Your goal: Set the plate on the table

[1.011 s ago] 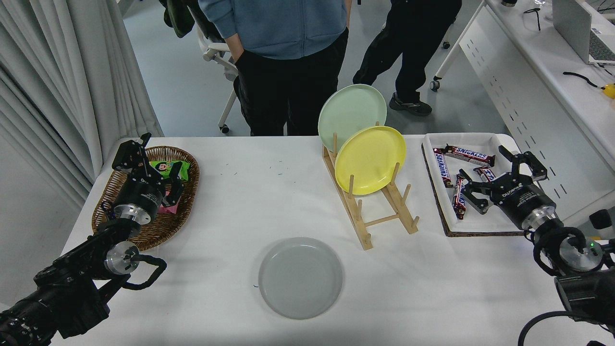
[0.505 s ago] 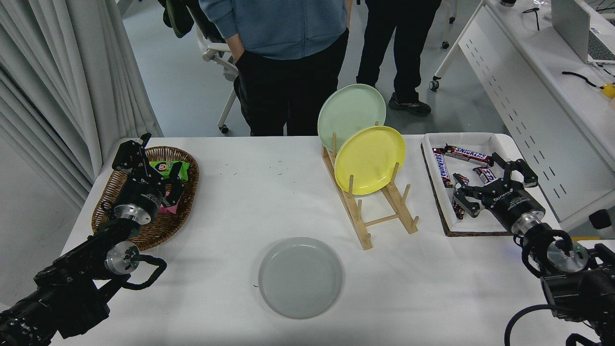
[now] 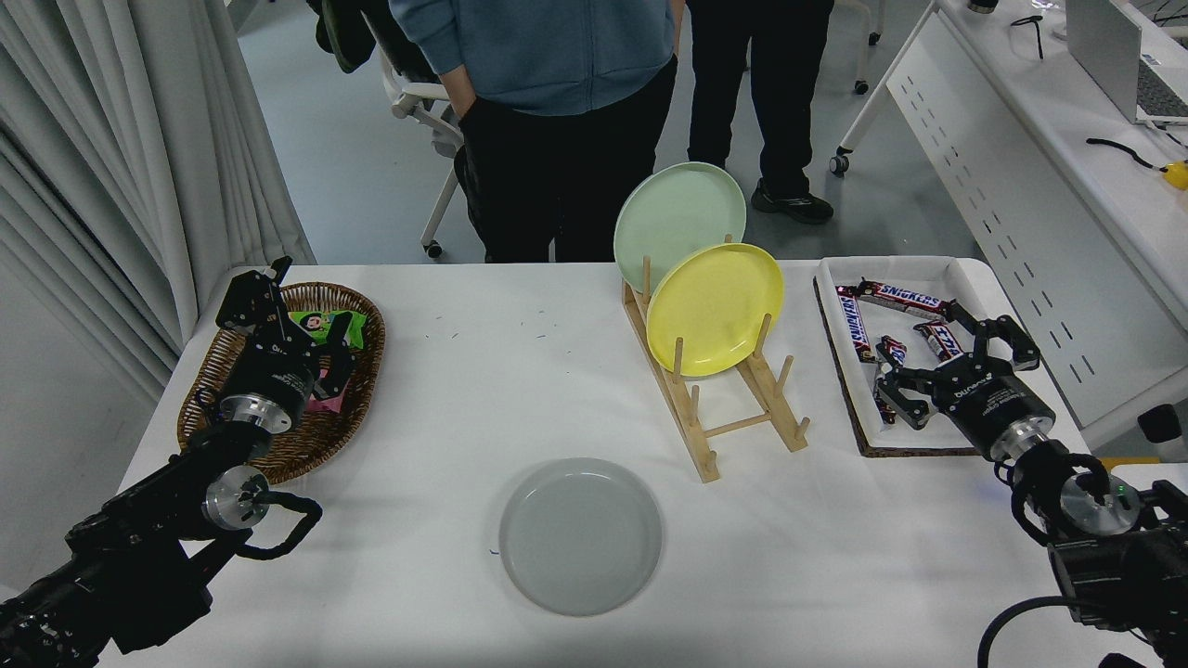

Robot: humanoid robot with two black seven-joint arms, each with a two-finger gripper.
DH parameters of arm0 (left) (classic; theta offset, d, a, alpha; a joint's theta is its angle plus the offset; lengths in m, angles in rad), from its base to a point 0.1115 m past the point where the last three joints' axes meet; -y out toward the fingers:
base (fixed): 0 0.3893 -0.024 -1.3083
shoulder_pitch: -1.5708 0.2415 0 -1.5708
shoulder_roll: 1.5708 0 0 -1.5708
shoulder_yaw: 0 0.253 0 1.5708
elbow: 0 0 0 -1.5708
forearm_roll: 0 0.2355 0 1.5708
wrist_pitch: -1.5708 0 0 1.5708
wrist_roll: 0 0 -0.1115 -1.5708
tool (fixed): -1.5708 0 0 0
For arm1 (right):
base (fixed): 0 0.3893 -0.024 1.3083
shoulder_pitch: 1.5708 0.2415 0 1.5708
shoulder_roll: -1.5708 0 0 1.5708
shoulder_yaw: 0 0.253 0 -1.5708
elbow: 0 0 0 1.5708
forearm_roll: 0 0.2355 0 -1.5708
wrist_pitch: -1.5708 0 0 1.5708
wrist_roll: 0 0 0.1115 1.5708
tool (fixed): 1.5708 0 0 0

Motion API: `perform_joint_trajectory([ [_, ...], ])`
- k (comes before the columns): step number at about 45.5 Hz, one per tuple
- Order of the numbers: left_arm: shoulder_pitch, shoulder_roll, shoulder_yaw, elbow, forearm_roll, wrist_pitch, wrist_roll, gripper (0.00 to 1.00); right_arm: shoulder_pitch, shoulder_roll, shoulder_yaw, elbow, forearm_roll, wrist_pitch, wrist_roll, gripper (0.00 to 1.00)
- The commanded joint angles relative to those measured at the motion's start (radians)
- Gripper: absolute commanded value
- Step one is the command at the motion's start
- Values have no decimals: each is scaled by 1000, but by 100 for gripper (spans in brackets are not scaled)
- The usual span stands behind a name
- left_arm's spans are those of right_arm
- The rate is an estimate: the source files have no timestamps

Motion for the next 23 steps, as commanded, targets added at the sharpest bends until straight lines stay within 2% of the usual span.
perform_joint_trajectory([
  [1, -2, 0, 0, 0, 0, 0, 0, 100, -36, -30, -10, 101, 0, -42, -1, 100],
  [5, 0, 0, 0, 0, -1, 0, 0, 100, -16, -30, -7, 106, 3, -96, -1, 100],
  [23, -2, 0, 0, 0, 0, 0, 0, 100, -11, -33, -18, 104, -10, -136, 3, 100],
])
